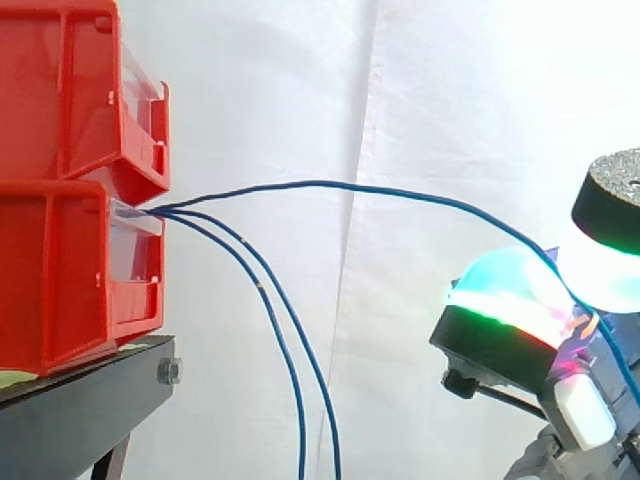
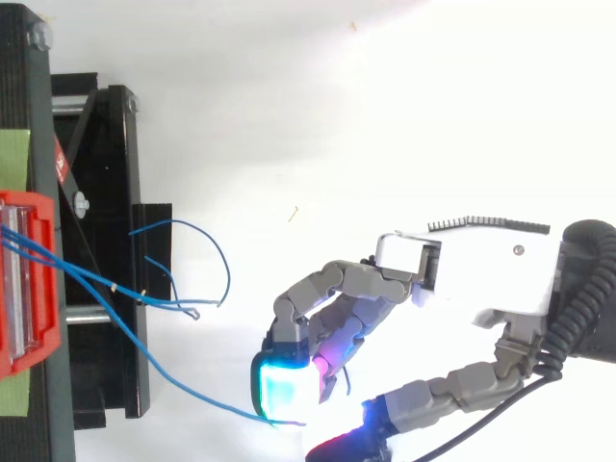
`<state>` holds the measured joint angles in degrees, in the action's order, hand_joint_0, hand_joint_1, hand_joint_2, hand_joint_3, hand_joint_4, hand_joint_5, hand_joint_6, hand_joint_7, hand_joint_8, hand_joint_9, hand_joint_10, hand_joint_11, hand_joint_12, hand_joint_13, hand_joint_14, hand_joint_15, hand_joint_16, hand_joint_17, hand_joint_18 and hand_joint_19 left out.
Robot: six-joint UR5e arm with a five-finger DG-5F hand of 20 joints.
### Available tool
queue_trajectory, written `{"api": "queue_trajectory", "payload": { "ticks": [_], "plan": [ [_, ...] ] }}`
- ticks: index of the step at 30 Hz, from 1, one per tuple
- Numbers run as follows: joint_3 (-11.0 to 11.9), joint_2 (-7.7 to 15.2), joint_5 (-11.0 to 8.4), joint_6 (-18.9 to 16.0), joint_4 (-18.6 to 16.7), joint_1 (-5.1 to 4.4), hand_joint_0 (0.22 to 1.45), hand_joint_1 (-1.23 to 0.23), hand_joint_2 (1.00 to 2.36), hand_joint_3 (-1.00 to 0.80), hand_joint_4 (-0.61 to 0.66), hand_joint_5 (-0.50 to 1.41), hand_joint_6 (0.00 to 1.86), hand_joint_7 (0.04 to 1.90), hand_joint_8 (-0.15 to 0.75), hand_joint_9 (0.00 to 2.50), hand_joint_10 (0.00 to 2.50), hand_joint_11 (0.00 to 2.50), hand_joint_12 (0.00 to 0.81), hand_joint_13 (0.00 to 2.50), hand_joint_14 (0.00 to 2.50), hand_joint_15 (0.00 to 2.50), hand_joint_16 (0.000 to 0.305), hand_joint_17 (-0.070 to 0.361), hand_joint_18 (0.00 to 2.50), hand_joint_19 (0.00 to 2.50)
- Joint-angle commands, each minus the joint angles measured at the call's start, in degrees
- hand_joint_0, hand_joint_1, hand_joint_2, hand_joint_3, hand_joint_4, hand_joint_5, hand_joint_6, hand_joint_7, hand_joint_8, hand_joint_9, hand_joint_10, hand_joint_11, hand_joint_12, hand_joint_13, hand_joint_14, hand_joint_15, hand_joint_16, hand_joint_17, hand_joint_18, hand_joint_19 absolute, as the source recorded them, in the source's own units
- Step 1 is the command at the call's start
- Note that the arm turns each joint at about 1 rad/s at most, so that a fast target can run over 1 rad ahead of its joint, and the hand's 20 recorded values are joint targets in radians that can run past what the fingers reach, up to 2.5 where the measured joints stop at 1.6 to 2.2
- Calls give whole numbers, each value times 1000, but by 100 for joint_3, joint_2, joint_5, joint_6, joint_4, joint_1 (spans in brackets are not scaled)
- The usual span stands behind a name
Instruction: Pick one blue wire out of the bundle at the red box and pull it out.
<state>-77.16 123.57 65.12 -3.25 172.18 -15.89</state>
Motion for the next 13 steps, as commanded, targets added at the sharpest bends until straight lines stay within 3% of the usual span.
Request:
{"api": "queue_trajectory", "payload": {
  "ticks": [1, 13],
  "plan": [
    [-1, 0, 1, 0, 0, -2, 574, -978, 1134, 53, -155, -18, 864, 1067, 229, 1040, 14, 368, 420, 641, 14, 361, 71, 161, 455, 432],
    [-1, 0, 1, 0, 0, 7, 575, -978, 1131, 54, -155, -18, 864, 1064, 230, 1041, 14, 362, 421, 643, 15, 362, 71, 161, 451, 429]
  ]
}}
